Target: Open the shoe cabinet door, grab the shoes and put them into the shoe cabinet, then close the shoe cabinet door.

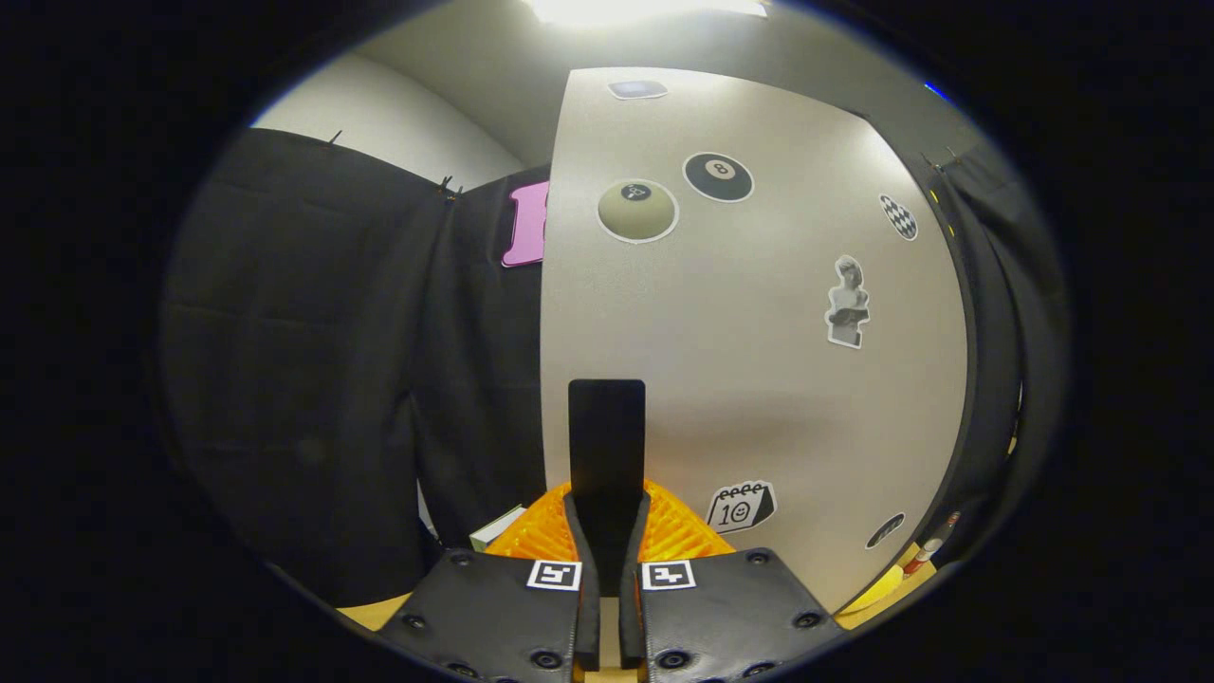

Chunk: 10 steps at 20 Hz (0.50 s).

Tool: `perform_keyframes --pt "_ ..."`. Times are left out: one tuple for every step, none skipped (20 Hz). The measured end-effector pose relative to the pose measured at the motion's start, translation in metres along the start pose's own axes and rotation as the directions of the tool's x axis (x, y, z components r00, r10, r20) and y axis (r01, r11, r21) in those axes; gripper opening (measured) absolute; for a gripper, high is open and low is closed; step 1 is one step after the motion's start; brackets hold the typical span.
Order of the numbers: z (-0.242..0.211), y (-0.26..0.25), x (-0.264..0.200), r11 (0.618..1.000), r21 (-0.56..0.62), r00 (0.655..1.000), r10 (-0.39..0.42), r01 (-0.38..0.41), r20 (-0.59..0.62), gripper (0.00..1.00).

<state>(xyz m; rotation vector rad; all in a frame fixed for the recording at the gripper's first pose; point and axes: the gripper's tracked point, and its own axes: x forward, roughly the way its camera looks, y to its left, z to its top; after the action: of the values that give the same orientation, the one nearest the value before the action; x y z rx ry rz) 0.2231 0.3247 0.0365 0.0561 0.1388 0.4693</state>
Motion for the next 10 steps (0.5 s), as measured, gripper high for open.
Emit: perform_keyframes --pt "-0.001 0.000 -0.007 1.000 0.001 1.000 0.011 -0.011 -0.005 0.09" --pt "-0.001 0.000 -0.014 1.000 0.001 1.000 0.021 -0.021 -0.007 0.09" --pt "0.000 -0.001 -0.022 1.000 0.000 1.000 0.029 -0.029 -0.010 0.09" --pt "0.001 -0.002 -0.028 0.999 0.004 0.999 0.034 -0.034 -0.009 0.09" --pt "0.001 -0.003 -0.035 0.999 0.006 0.999 0.039 -0.038 -0.011 0.09" --pt "0.002 -0.004 -0.042 0.999 0.007 0.999 0.042 -0.042 -0.006 0.09" --pt "0.001 -0.005 -0.050 0.999 0.007 0.999 0.047 -0.047 -0.007 0.09" --pt "0.001 -0.007 -0.058 0.998 0.014 0.998 0.057 -0.057 -0.010 0.09" --pt "0.001 -0.009 -0.064 0.998 0.019 0.998 0.066 -0.065 -0.015 0.09" --pt "0.000 -0.010 -0.073 0.997 0.024 0.997 0.073 -0.073 -0.019 0.09"
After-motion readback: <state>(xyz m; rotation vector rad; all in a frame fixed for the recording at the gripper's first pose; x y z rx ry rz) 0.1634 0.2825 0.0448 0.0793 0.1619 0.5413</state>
